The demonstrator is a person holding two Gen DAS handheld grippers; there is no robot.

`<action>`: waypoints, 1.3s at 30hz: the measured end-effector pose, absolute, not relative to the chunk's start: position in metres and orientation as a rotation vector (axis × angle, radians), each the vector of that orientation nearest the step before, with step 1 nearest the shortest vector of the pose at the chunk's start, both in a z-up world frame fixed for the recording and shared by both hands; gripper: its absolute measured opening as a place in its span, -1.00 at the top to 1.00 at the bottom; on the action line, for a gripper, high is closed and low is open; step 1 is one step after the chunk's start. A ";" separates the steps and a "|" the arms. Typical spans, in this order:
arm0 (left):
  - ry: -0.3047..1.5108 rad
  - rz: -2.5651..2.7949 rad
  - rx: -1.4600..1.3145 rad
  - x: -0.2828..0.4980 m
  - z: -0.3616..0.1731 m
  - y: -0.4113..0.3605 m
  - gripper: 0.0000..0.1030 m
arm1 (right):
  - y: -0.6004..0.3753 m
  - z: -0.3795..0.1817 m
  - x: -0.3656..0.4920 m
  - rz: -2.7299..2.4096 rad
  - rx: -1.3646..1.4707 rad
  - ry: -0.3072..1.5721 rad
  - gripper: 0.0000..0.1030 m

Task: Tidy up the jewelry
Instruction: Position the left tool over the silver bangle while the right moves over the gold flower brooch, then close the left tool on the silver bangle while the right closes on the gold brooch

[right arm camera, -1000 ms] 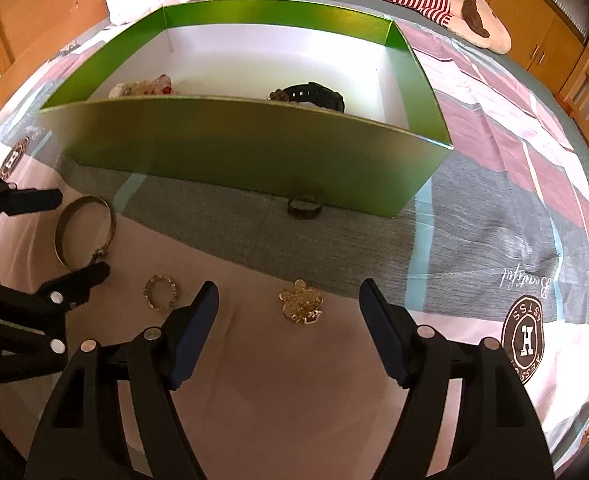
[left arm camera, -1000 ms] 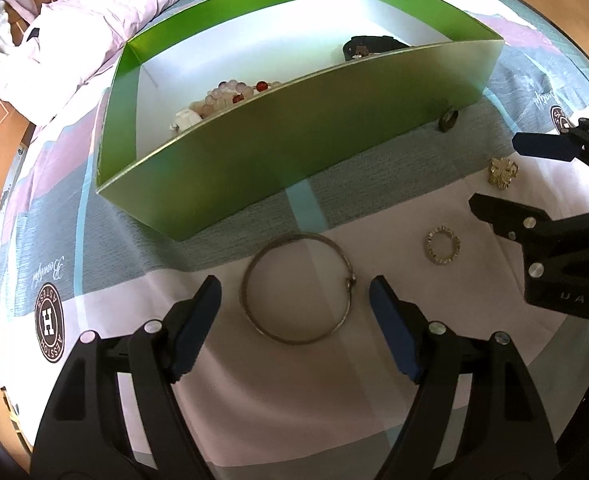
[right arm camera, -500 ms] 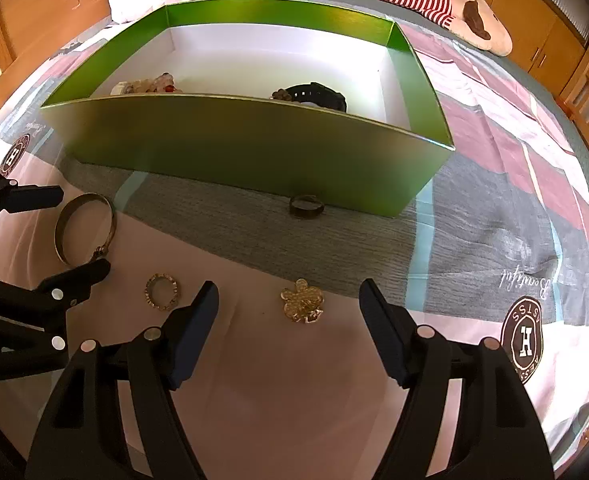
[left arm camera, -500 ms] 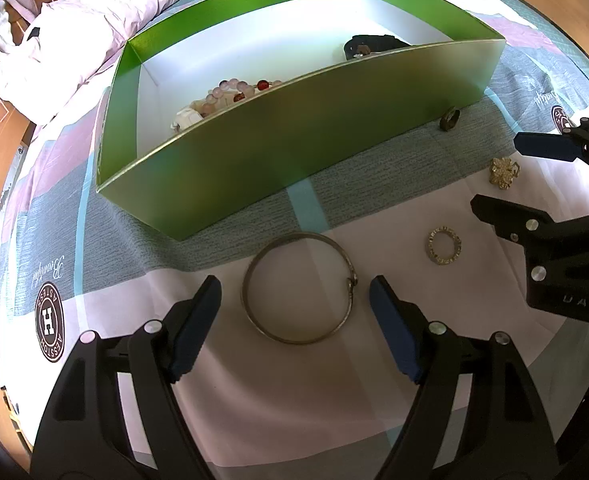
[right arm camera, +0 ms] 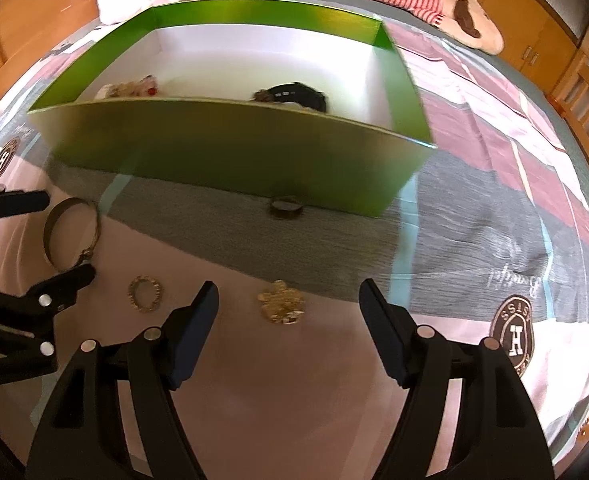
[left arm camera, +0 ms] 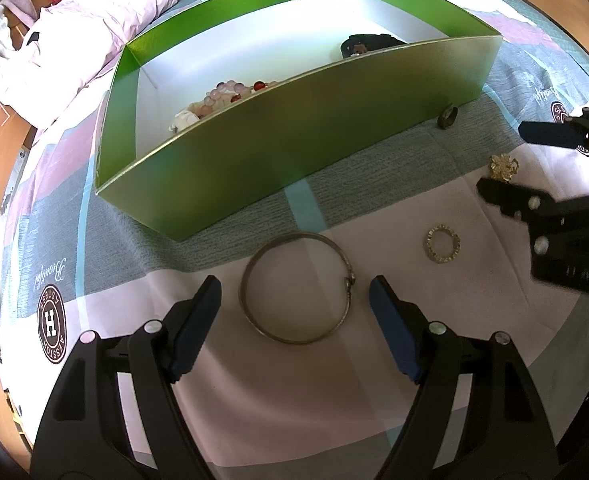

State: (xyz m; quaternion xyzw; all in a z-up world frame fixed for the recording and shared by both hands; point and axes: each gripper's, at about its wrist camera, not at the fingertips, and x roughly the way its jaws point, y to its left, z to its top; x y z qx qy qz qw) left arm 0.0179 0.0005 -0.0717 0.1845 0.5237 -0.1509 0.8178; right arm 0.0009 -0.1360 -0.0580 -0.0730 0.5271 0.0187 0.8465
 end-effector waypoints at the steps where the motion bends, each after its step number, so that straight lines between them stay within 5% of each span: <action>1: 1.116 -0.321 0.393 0.018 -0.072 0.000 -0.51 | -0.139 -0.058 0.002 0.029 -0.146 1.113 -0.41; 19: 1.086 -0.313 0.428 0.010 -0.070 -0.007 -0.45 | -0.132 -0.063 -0.002 0.115 -0.135 1.139 -0.40; 21: 1.081 -0.318 0.430 0.007 -0.069 -0.010 -0.34 | -0.130 -0.062 -0.001 0.125 -0.130 1.137 -0.10; 26: 1.062 -0.320 0.441 0.002 -0.067 -0.014 0.05 | -0.126 -0.062 -0.002 0.152 -0.131 1.131 0.25; 34: 1.050 -0.331 0.451 -0.004 -0.065 -0.019 0.22 | -0.124 -0.061 -0.003 0.161 -0.140 1.118 0.42; 39: 1.053 -0.330 0.448 -0.005 -0.065 -0.019 0.10 | -0.125 -0.061 -0.001 0.183 -0.136 1.132 0.34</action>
